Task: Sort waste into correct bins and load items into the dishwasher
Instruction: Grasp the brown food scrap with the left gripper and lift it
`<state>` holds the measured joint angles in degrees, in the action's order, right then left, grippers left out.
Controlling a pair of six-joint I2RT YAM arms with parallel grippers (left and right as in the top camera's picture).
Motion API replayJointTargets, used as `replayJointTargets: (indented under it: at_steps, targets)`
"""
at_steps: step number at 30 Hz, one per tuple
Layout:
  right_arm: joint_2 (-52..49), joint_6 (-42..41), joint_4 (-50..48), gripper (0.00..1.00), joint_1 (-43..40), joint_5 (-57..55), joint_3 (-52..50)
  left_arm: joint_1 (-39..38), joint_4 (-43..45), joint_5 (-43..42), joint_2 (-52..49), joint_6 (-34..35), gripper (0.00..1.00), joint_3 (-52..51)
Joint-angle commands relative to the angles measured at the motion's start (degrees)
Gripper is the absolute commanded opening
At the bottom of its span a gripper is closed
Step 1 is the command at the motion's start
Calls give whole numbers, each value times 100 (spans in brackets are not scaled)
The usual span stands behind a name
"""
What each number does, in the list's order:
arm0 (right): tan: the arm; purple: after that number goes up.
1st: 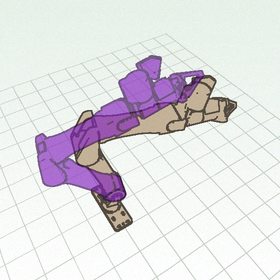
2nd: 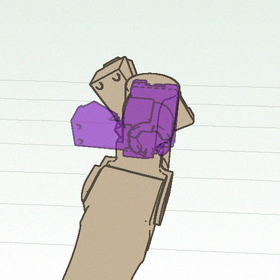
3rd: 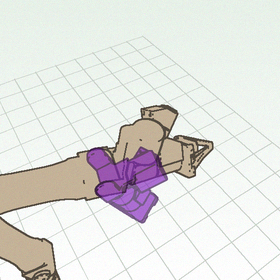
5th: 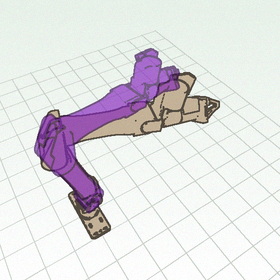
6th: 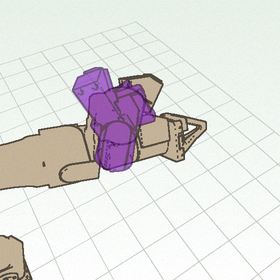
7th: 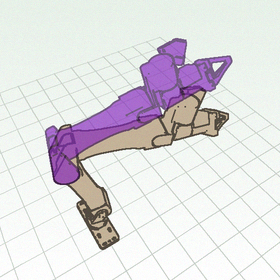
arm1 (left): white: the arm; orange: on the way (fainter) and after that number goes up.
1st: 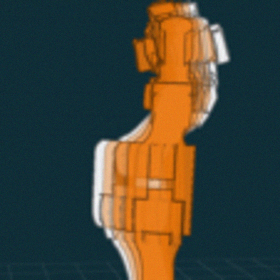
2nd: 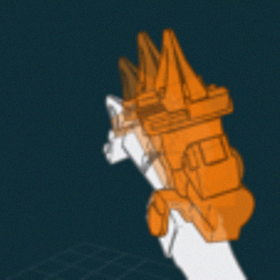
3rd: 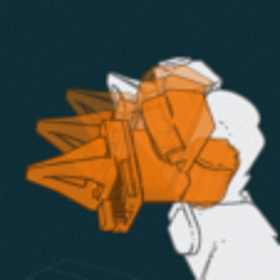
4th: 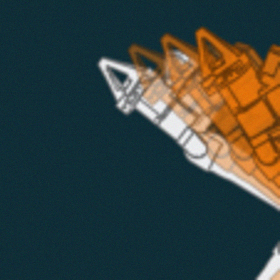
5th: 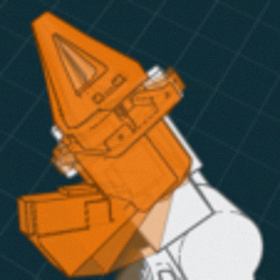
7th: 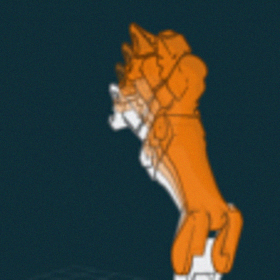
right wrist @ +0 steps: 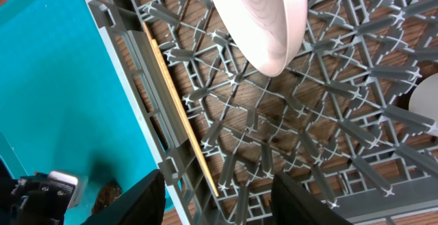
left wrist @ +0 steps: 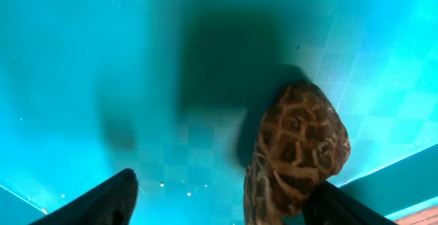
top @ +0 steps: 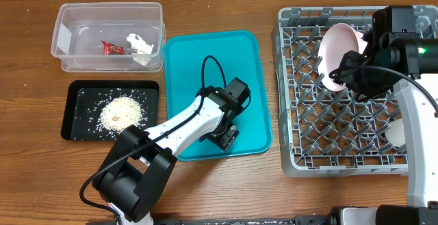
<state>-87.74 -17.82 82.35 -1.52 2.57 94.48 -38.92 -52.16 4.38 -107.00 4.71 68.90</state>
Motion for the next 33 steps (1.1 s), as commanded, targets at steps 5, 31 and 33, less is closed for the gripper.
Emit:
replayJointTargets:
  at_steps: [5, 31, 33]
  targets:
    - [20, -24, 2, 52, -15, 9, 35, -55, 105, -446, -63, -175, 73, -39]
    - [20, -20, 55, 52, -15, 7, 35, 341, -494, -380, -170, 332, 4, 411]
    - [20, -22, 68, 52, -15, 7, 35, 568, -667, -380, -59, 452, 4, 616]
